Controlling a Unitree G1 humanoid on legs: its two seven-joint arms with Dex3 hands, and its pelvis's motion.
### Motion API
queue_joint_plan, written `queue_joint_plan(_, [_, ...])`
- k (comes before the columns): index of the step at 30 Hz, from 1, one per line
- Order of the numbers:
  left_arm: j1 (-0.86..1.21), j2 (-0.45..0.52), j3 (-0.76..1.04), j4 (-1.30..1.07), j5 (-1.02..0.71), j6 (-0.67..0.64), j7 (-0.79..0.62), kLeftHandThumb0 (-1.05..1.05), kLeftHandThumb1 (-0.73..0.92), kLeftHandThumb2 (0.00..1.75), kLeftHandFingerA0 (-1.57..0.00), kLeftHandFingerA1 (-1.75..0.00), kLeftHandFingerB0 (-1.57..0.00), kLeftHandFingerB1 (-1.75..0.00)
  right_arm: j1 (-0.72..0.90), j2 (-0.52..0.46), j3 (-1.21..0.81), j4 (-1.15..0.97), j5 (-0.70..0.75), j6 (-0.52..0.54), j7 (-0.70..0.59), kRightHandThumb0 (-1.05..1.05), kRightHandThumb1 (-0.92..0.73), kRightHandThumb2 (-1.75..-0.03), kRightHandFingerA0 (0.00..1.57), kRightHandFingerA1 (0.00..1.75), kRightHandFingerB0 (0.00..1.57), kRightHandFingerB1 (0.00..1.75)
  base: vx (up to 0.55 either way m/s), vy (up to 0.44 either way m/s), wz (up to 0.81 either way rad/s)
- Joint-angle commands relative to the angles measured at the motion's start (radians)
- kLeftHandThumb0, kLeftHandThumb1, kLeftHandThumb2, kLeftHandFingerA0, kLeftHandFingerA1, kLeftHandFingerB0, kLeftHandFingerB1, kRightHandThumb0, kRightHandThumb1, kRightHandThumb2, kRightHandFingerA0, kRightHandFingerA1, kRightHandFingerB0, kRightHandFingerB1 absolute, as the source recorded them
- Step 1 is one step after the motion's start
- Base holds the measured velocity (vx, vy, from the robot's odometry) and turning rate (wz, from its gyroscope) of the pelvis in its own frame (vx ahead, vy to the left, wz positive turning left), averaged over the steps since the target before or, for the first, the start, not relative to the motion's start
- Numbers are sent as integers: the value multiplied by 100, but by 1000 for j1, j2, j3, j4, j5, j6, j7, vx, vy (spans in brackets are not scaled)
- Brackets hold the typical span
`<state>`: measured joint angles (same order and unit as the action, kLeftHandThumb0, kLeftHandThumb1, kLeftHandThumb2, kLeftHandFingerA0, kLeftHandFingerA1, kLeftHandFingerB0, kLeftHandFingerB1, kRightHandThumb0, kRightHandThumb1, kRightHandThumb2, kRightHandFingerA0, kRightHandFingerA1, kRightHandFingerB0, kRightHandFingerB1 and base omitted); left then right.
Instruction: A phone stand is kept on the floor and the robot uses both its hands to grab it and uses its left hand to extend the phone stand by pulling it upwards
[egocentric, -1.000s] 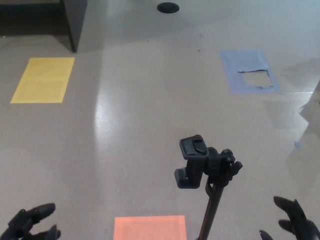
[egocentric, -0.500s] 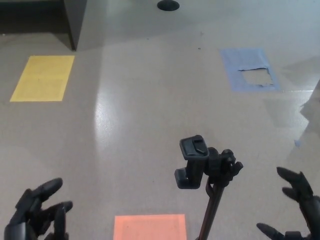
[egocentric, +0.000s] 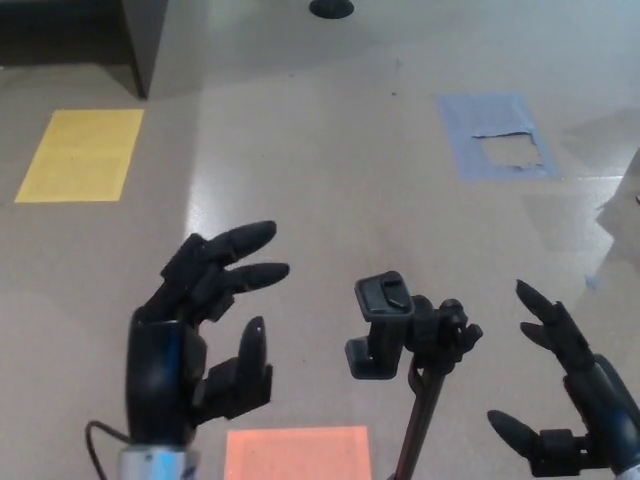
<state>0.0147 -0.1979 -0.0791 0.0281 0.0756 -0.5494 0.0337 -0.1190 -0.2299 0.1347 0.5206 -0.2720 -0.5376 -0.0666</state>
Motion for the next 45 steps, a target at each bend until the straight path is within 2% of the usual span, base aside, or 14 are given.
queue_joint_plan(1, [8, -1, -88, -70, 28, 113, -23, -105, 58, 106, -60, -77, -35, -60, 6, -12, 25, -26, -57, 41, -6, -105, -65, -70, 0, 72, 0, 6, 0, 0, 0])
queue_joint_plan(2, [17, -2, -151, -100, -6, 158, -67, -105, 54, 103, -61, -76, -35, -58, 13, -7, 35, -58, -64, 95, 9, -103, -61, -107, 0, 54, 0, 27, 0, 0, 0])
queue_joint_plan(4, [39, 3, -198, -137, -21, 203, -81, -105, 51, 101, -64, -77, -37, -58, 21, -5, 40, -65, -49, 97, 28, -105, -63, -68, 0, 62, 0, 7, 0, 0, 0])
queue_joint_plan(7, [63, 32, -253, -203, -76, 309, -131, -105, 49, 100, -61, -77, -26, -54, 25, -2, 49, -76, -59, 111, 25, -103, -60, -107, 0, 54, 0, 24, 0, 0, 0])
queue_joint_plan(8, [68, 39, -265, -219, -87, 334, -141, -105, 48, 99, -61, -77, -23, -52, 24, -1, 52, -76, -63, 112, 22, -105, -63, -71, 0, 70, 0, 4, 0, 0, 0])
queue_joint_plan(10, [79, 44, -281, -243, -100, 375, -147, -105, 73, 67, -51, -68, -43, -57, 27, -2, 57, -81, -66, 116, 22, -105, -62, -108, 0, 55, 0, 23, 0, 0, 0])
queue_joint_plan(11, [80, 52, -298, -265, -133, 421, -170, -105, 69, 63, -51, -65, -42, -55, 25, 0, 60, -75, -56, 104, 30, -105, -64, -69, 0, 62, 0, 4, 0, 0, 0])
queue_joint_plan(27, [46, 90, -299, -224, -178, 550, -208, -105, 71, 63, -31, -74, -27, -59, 33, -4, 96, -50, -81, 41, 7, -105, -63, -65, 0, 54, 0, 8, 0, 0, 0])
queue_joint_plan(29, [30, 80, -279, -198, -185, 556, -195, -105, 70, 63, -29, -75, -29, -60, 39, 7, 91, -65, -57, 78, 25, -98, -57, -102, 0, 57, 0, 37, 0, 0, 0])
queue_joint_plan(30, [14, 72, -263, -181, -186, 573, -182, -105, 66, 63, -27, -76, -30, -61, 44, 5, 90, -68, -59, 74, 21, -105, -64, -65, 0, 72, 0, 21, 0, 0, 0])
queue_joint_plan(32, [2, 71, -255, -168, -188, 578, -183, -105, 70, 63, -27, -77, -30, -61, 46, 6, 90, -73, -61, 78, 19, -105, -49, -93, 0, 62, 0, 39, 0, 0, 0])
queue_joint_plan(33, [-10, 75, -250, -158, -188, 586, -188, -84, 34, 94, -44, -78, -9, -52, 47, 9, 89, -74, -57, 80, 20, -105, -47, -91, 1, 63, 0, 42, 0, 0, 0])
queue_joint_plan(34, [-32, 85, -240, -134, -190, 597, -203, -105, 68, 63, -39, -77, -35, -62, 46, 14, 85, -72, -49, 82, 21, -105, -53, -98, 0, 63, 0, 42, 0, 0, 0])
queue_joint_plan(45, [-94, 33, -272, -26, -123, 607, -148, -105, 64, 62, -34, -89, -32, -61, 66, 2, 99, -84, -105, 86, -2, -105, -64, -65, 0, 77, 0, 69, 0, 0, 0])
